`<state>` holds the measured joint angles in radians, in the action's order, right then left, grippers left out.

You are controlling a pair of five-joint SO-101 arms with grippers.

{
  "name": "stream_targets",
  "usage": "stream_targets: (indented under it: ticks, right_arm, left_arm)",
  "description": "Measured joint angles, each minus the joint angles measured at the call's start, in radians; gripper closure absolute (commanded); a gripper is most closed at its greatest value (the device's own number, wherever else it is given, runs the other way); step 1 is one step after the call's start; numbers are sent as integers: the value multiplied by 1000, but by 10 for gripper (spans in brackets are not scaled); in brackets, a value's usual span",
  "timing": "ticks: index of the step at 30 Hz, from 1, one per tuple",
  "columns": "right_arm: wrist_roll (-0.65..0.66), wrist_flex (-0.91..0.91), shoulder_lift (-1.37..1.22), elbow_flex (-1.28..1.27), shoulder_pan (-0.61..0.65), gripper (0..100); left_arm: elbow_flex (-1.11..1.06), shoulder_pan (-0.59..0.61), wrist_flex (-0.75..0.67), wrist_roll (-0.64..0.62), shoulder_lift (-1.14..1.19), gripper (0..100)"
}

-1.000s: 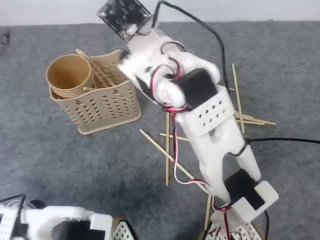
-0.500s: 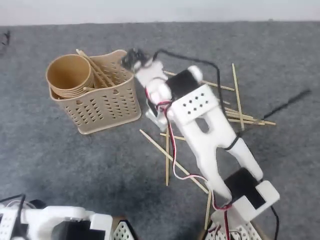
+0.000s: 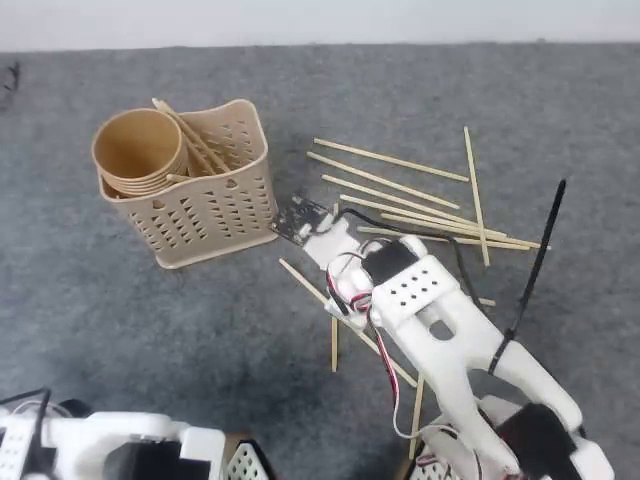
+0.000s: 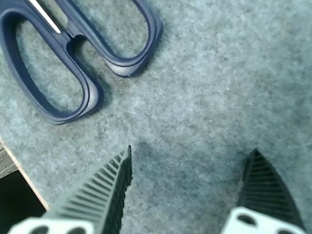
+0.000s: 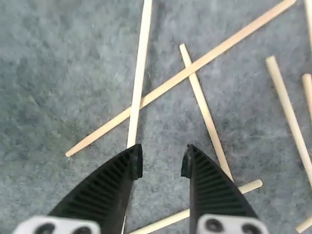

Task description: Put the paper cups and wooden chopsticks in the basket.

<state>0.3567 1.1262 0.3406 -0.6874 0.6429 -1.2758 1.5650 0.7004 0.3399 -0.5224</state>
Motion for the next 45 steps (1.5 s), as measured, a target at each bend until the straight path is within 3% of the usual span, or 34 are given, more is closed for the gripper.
stream_targets:
  ticks: [10,19,29,33,39,42,45]
  right_arm:
    - [3,-63,-164,-12,3,858]
    - [-26,-94,-233,-12,121,858]
    - [-26,-155,-296,-9,61,864]
    - [-11,-160,-325,-9,51,994]
    - [-3,-163,-325,-9,48,991]
    - [15,-94,-315,14,51,991]
    - [44,89,-209,147,51,991]
  left_arm:
    - [0,0,0,0,0,655]
    - [0,0,0,0,0,655]
    - [0,0,0,0,0,655]
    - [0,0,0,0,0,655]
    - [0,0,0,0,0,655]
    - [0,0,0,0,0,655]
    - [0,0,0,0,0,655]
